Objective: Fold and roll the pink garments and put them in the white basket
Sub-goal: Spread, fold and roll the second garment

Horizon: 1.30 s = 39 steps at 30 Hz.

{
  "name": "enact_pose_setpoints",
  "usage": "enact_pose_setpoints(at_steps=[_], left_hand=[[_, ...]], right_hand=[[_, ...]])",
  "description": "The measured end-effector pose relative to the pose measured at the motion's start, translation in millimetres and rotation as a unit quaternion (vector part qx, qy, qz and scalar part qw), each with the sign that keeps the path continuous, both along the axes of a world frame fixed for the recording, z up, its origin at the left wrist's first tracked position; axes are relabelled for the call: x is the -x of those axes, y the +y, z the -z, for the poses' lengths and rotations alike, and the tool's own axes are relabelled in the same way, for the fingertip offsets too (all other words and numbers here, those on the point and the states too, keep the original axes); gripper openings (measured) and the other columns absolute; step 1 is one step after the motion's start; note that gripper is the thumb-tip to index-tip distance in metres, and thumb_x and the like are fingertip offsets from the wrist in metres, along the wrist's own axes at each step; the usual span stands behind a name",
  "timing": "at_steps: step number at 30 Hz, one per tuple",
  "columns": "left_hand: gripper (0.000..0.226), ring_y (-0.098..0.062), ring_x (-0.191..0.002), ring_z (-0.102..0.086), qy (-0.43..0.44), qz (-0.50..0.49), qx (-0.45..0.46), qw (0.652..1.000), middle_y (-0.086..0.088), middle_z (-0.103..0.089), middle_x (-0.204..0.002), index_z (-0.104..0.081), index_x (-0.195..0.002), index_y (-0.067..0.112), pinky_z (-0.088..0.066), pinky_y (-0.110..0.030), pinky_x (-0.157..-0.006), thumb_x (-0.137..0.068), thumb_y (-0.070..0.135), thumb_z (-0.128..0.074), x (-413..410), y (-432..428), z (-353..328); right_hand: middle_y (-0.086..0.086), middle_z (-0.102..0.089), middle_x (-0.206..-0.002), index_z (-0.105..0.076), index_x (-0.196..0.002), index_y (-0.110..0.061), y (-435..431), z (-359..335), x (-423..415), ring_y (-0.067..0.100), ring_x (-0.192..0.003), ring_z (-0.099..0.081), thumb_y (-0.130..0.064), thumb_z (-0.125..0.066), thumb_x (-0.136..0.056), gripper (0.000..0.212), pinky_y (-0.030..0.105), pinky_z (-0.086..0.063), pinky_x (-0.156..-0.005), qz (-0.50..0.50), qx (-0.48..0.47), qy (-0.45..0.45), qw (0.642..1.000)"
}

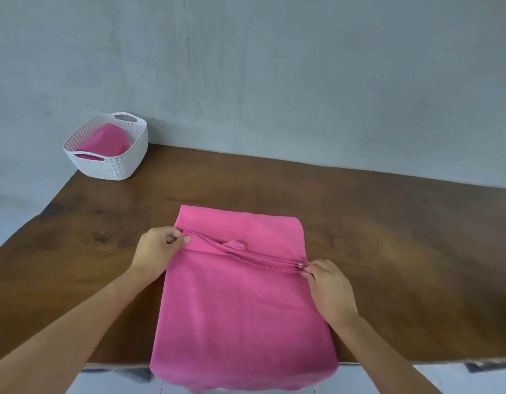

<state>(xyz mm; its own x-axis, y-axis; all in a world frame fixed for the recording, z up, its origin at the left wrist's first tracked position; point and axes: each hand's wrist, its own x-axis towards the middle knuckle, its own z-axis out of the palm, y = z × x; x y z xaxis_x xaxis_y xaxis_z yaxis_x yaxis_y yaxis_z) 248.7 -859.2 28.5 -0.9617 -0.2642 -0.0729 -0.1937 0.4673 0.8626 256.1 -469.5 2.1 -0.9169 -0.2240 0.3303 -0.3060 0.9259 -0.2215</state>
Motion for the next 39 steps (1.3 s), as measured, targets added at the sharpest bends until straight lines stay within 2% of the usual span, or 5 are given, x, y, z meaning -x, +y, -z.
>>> enact_pose_setpoints(at_steps=[12,18,23,31,39], left_hand=[[0.021,0.005,-0.084,-0.062,-0.015,-0.051,0.038,0.998,0.009,-0.073,-0.091,-0.074,-0.067,0.022,-0.044,-0.018,-0.064,-0.087,0.022,-0.08,-143.2,63.5,-1.6],[0.025,-0.008,-0.053,-0.048,-0.014,-0.031,0.018,0.999,0.001,-0.067,-0.06,-0.074,-0.06,0.023,-0.034,-0.019,-0.051,-0.083,0.025,-0.083,-210.7,78.3,-1.2],[0.035,-0.007,-0.04,-0.033,-0.041,-0.028,0.002,0.999,0.012,-0.044,-0.042,-0.068,-0.055,0.022,-0.025,-0.014,-0.043,-0.087,0.016,-0.079,-256.5,89.2,3.4],[0.022,-0.009,-0.067,-0.067,-0.029,-0.051,-0.007,0.998,0.006,-0.074,-0.071,-0.075,-0.066,0.016,-0.046,-0.008,-0.06,-0.087,0.016,-0.079,-293.0,93.5,12.8],[0.009,-0.017,-0.082,-0.074,0.026,-0.047,-0.109,0.993,-0.002,-0.077,-0.084,-0.077,-0.076,0.006,-0.054,-0.024,-0.083,-0.081,0.005,-0.083,-300.6,93.1,-17.4]], right_hand=[[-0.01,-0.068,-0.084,-0.075,-0.082,-0.019,59.3,9.6,-132.6,0.018,-0.08,-0.058,-0.022,-0.057,-0.09,0.02,0.03,-0.048,-0.07,-0.028,0.05,0.011,0.998],[-0.01,-0.068,-0.076,-0.074,-0.074,-0.017,82.7,8.9,-187.4,0.017,-0.079,-0.057,-0.008,-0.067,-0.084,0.016,0.024,-0.04,-0.075,-0.046,0.025,0.052,0.997],[-0.014,-0.066,-0.077,-0.073,-0.076,-0.022,98.5,28.4,-231.4,0.016,-0.085,-0.058,-0.032,-0.05,-0.091,0.03,0.032,-0.048,-0.075,-0.067,0.002,0.031,0.997],[-0.013,-0.064,-0.073,-0.071,-0.072,-0.021,101.8,-0.1,-238.8,0.015,-0.083,-0.056,-0.026,-0.055,-0.091,0.025,0.028,-0.037,-0.075,-0.053,-0.02,0.029,0.998],[-0.009,-0.067,-0.074,-0.072,-0.073,-0.019,101.7,-23.0,-248.2,0.018,-0.077,-0.061,-0.01,-0.08,-0.083,0.016,0.031,-0.049,-0.069,-0.042,-0.002,0.005,0.999]])
